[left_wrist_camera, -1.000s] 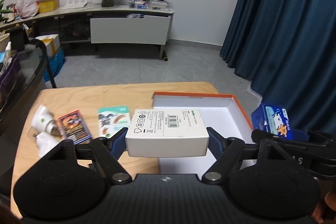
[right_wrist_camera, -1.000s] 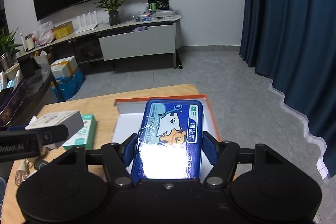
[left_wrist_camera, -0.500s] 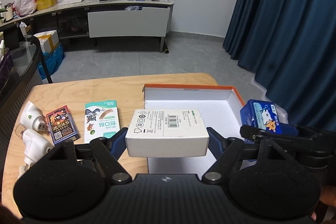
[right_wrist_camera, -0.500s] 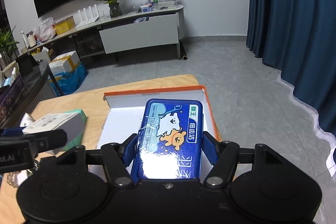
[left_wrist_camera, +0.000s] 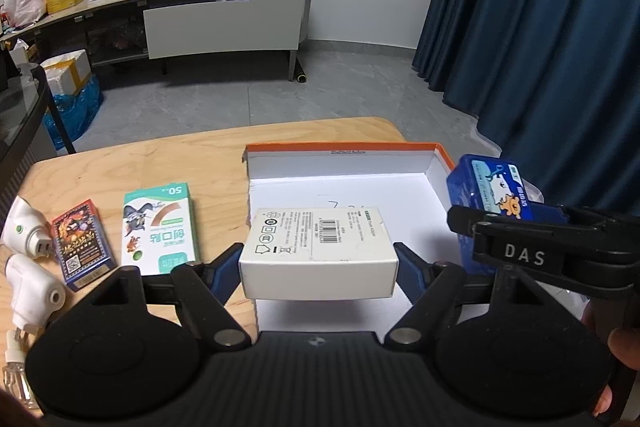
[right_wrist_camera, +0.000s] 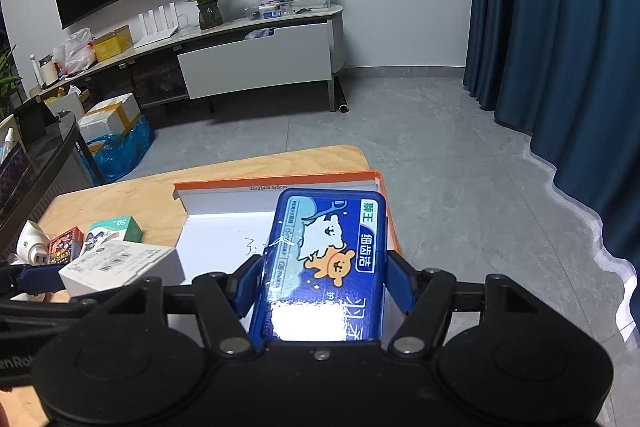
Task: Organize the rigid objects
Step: 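Lift both held boxes and carry them toward the orange-rimmed white box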
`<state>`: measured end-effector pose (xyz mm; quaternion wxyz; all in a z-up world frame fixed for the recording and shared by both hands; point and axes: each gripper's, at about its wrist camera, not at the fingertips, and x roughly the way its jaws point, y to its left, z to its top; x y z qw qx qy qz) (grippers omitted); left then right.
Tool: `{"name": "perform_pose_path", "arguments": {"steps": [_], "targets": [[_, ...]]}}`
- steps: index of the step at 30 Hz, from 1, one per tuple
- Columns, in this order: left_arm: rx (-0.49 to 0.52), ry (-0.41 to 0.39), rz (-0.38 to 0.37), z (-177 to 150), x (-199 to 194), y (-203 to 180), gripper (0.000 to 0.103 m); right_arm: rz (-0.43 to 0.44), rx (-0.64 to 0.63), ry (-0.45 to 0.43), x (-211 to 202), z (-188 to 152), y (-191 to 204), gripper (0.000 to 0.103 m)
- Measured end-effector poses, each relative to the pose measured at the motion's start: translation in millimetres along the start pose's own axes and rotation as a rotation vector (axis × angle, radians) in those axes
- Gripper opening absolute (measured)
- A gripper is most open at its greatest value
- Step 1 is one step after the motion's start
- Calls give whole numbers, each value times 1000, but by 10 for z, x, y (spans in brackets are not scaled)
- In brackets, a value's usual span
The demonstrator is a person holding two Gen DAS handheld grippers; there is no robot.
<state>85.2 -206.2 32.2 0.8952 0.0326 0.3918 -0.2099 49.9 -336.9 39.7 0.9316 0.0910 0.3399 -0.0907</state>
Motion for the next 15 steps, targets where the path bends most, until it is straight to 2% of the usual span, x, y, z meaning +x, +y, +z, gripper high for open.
{"name": "perform_pose_path", "arguments": {"steps": [15], "targets": [[1, -1, 4, 60, 68, -43, 79, 10, -1, 7, 82, 32, -11, 78]]}}
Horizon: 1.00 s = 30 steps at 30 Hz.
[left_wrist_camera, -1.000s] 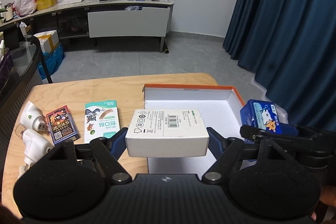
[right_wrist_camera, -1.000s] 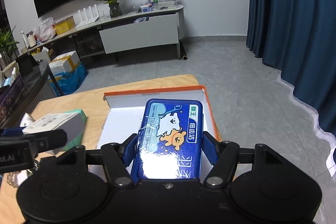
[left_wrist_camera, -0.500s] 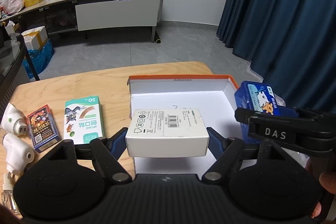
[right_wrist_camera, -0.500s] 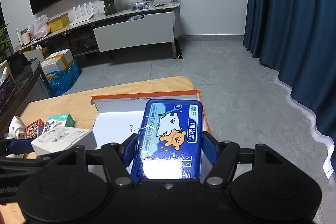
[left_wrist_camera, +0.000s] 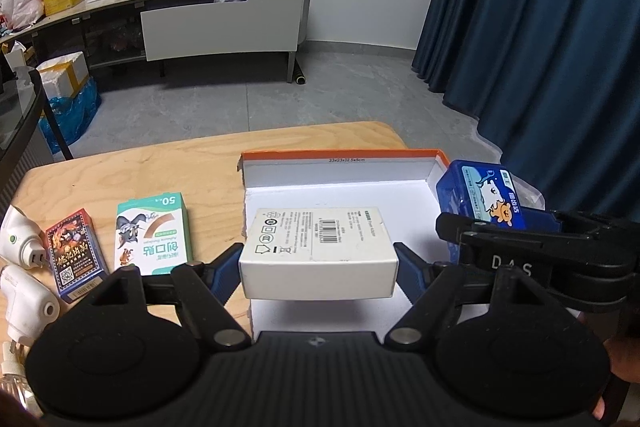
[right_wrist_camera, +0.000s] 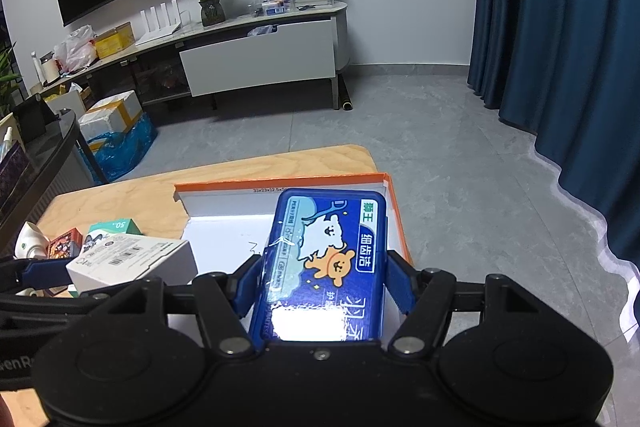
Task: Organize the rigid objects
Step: 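Lift both held boxes and carry them toward the orange-rimmed white box, then lower the white box and blue tin into the orange-rimmed box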
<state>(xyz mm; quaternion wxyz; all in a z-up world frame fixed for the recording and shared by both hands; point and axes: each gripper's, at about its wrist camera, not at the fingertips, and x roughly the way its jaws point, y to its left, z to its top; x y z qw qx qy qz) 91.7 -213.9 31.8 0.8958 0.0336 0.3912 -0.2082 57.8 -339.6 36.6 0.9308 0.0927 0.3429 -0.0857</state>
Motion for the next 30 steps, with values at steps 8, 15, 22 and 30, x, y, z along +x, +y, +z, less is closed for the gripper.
{"name": "perform_pose_path", "arguments": {"steps": [8, 15, 22, 30], "targets": [[10, 2, -2, 5, 17, -30, 79, -8, 8, -3, -15, 14, -43, 78], [8, 0, -2, 14, 19, -22, 79, -9, 8, -4, -16, 15, -26, 78], [11, -2, -4, 8, 21, -29, 79, -10, 6, -3, -15, 11, -26, 78], [17, 1, -2, 7, 47, -51, 79, -15, 7, -2, -13, 31, -30, 78]]}}
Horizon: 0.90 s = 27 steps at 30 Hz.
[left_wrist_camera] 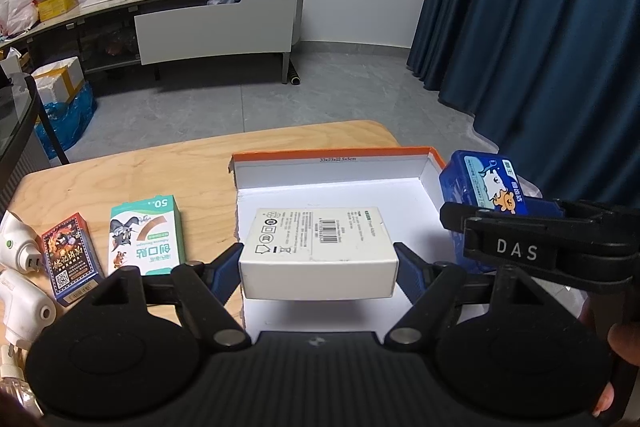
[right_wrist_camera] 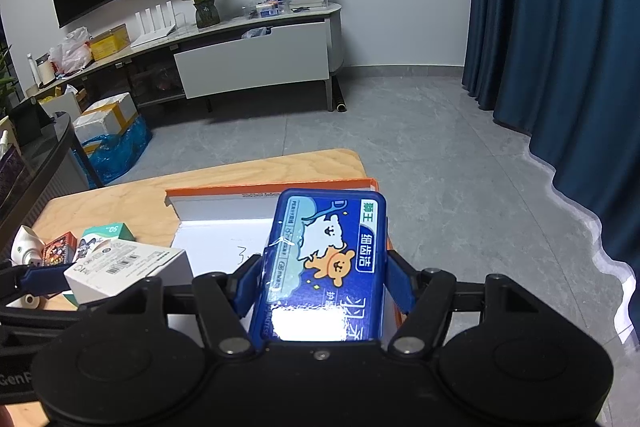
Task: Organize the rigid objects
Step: 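Lower the white box and blue tin into the orange-rimmed box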
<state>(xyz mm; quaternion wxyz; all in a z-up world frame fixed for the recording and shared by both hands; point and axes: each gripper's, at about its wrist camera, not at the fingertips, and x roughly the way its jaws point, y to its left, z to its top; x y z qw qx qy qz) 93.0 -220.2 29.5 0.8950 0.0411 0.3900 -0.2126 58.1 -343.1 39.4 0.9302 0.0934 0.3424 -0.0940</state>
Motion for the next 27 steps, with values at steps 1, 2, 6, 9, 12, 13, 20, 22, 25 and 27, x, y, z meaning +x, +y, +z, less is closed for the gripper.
{"name": "perform_pose_path", "arguments": {"steps": [1, 2, 6, 9, 12, 13, 20, 22, 25, 27], "targets": [[0, 1, -1, -2, 5, -3, 79, 0, 1, 1, 12, 12, -2, 78], [-1, 2, -2, 0, 13, -5, 79, -1, 1, 1, 20, 19, -5, 78], [5, 5, -3, 1, 34, -24, 79, -1, -3, 2, 49, 25, 0, 78], [7, 7, -4, 6, 51, -32, 79, -2, -1, 4, 57, 15, 11, 78], [10, 7, -5, 3, 54, -46, 79, -2, -3, 3, 63, 18, 10, 78], [11, 8, -5, 2, 57, -49, 79, -3, -3, 4, 69, 19, 6, 78], [13, 12, -4, 6, 65, -64, 79, -2, -2, 5, 74, 23, 5, 78], [12, 13, -4, 6, 68, -67, 79, -2, -2, 4, 75, 24, 3, 78], [13, 14, -4, 6, 69, -67, 79, -1, -3, 5, 76, 25, 4, 78], [16, 15, -4, 8, 75, -73, 79, -3, -5, 6, 91, 16, -2, 78]]}}
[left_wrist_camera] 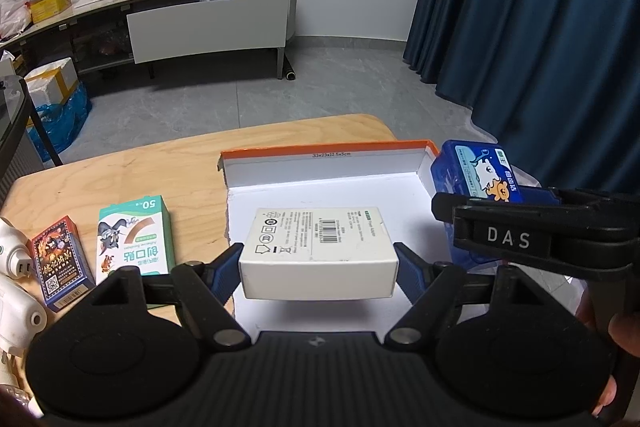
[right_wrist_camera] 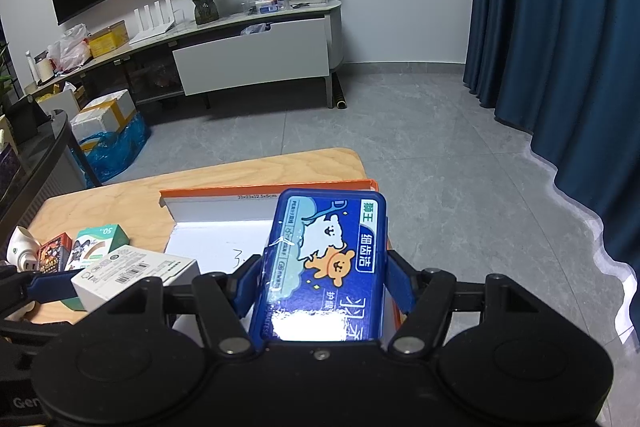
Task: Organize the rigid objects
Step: 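Lower the white box and blue tin into the orange-rimmed box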
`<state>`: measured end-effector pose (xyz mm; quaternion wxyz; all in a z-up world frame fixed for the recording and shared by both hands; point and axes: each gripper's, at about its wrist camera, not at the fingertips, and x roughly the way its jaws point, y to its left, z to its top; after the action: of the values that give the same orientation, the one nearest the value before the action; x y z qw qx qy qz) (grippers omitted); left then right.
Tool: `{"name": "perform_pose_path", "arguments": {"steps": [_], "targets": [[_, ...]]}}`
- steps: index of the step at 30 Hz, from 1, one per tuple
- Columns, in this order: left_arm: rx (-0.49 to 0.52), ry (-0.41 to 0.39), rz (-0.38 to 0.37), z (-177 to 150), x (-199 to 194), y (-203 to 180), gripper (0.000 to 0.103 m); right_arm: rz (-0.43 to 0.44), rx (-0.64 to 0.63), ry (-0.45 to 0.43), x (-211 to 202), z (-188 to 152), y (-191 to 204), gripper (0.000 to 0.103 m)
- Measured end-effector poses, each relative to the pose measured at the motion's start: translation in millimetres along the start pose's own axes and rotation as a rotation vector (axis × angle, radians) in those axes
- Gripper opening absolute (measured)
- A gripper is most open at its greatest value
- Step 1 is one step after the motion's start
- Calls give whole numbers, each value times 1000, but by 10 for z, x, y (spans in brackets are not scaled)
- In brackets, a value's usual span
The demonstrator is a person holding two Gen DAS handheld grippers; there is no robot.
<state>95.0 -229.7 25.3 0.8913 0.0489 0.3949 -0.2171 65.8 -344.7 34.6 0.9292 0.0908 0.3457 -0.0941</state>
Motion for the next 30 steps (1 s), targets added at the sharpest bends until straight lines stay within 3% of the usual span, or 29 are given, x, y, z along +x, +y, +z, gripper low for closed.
{"name": "perform_pose_path", "arguments": {"steps": [20, 30], "targets": [[6, 11, -1, 7, 103, -28, 79, -1, -15, 22, 157, 20, 10, 78], [5, 42, -16, 13, 327, -82, 79, 37, -38, 87, 371, 133, 17, 78]]}}
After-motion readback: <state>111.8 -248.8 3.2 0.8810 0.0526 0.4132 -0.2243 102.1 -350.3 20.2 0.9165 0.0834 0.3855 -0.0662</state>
